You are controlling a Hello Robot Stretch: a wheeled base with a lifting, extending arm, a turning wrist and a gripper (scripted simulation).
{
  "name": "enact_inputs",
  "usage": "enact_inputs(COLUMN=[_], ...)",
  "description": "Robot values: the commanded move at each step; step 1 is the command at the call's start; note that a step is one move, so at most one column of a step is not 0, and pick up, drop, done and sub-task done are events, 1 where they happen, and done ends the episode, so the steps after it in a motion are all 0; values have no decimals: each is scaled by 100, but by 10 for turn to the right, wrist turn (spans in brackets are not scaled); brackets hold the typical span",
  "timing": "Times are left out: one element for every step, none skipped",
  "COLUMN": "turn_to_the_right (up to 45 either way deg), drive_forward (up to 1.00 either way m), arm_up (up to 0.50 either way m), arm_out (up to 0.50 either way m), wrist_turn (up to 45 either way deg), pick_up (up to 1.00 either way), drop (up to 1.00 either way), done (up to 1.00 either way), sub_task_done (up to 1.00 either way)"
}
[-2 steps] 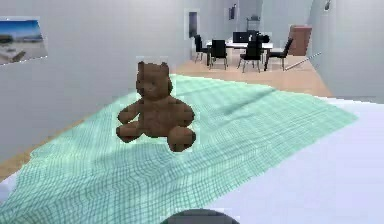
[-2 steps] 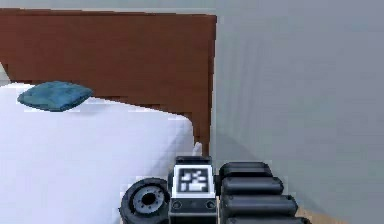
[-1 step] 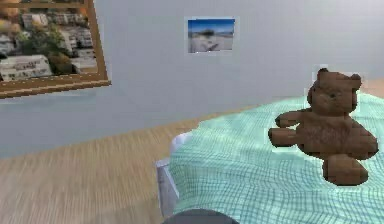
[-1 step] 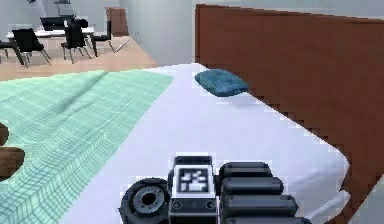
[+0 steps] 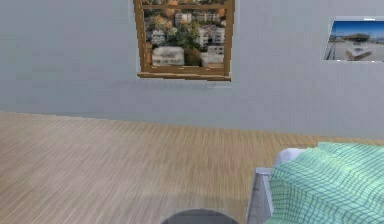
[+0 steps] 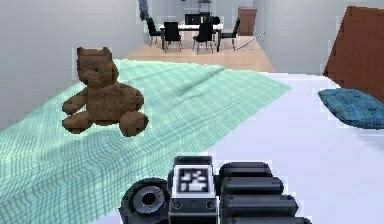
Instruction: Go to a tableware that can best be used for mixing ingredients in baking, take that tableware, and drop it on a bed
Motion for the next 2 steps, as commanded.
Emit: enact_inputs(turn_to_the_right=[0, 0], drive_forward=[0, 0], arm_up=[0, 0], arm_out=[48, 0], wrist_turn=[0, 450], pick_up=[0, 0], drop=[0, 0], done=[0, 0], sub_task_done=[0, 0])
